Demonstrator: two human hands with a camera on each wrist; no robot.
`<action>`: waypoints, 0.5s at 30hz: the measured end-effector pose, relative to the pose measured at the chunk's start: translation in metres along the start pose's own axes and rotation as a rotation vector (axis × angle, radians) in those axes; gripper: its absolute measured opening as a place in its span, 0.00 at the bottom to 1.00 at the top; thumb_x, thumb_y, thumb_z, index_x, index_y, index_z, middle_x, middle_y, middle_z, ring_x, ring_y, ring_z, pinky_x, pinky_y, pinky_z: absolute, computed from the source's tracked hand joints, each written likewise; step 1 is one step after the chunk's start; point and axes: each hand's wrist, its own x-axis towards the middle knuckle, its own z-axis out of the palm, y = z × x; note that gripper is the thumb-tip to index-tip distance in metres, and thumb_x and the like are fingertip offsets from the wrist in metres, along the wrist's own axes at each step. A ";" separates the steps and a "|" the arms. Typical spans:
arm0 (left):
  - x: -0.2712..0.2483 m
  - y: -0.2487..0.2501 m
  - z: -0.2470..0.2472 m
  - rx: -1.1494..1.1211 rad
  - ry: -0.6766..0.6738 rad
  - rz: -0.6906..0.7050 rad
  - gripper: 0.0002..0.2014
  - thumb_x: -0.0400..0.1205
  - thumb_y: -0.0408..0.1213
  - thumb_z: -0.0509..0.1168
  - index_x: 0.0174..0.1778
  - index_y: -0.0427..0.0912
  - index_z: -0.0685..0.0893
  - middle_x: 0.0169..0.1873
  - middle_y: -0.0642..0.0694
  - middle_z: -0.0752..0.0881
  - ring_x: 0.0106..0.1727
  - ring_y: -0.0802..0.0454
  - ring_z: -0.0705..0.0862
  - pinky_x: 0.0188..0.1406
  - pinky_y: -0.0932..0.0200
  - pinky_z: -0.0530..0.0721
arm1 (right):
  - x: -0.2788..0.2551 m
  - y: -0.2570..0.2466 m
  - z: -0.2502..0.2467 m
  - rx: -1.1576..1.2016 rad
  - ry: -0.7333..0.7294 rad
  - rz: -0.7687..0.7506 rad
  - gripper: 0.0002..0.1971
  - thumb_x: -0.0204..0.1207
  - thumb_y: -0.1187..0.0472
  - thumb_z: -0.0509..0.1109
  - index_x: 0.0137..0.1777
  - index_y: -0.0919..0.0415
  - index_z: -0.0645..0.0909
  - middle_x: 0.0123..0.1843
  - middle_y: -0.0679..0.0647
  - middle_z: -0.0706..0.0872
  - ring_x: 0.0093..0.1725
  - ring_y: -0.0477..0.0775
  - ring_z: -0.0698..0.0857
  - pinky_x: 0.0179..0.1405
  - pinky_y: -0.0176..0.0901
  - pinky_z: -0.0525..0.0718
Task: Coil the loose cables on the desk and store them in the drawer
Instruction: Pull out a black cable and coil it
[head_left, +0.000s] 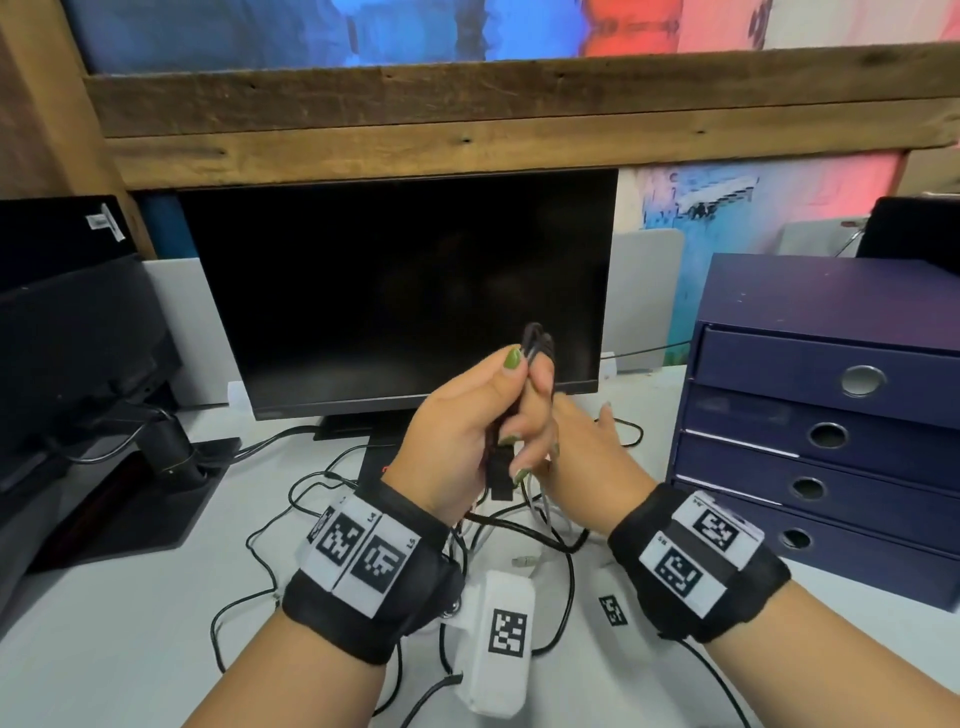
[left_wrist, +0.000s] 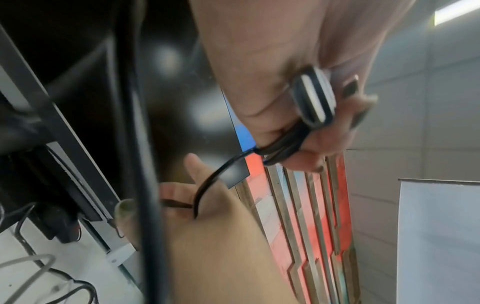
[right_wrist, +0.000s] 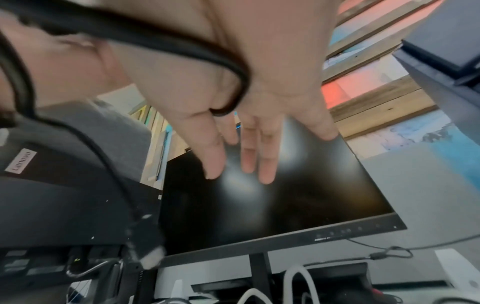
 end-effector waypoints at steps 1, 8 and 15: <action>0.001 0.000 0.001 0.000 0.025 0.001 0.13 0.86 0.41 0.48 0.44 0.37 0.73 0.21 0.48 0.68 0.21 0.48 0.69 0.32 0.55 0.68 | -0.002 -0.001 0.005 -0.005 -0.042 -0.023 0.21 0.80 0.61 0.62 0.72 0.51 0.65 0.63 0.51 0.76 0.68 0.54 0.77 0.79 0.68 0.53; 0.001 -0.009 -0.003 0.300 0.113 0.012 0.17 0.89 0.42 0.47 0.53 0.30 0.73 0.48 0.40 0.90 0.60 0.48 0.86 0.66 0.56 0.79 | -0.016 -0.013 -0.003 0.046 0.029 -0.103 0.12 0.83 0.58 0.58 0.64 0.55 0.74 0.53 0.56 0.86 0.49 0.60 0.85 0.45 0.48 0.82; 0.002 -0.014 -0.008 0.728 0.277 0.000 0.23 0.83 0.55 0.51 0.49 0.34 0.72 0.53 0.47 0.90 0.51 0.48 0.86 0.48 0.47 0.82 | -0.027 -0.017 -0.020 0.320 0.116 -0.128 0.13 0.77 0.59 0.66 0.61 0.51 0.79 0.33 0.40 0.78 0.34 0.43 0.78 0.37 0.33 0.79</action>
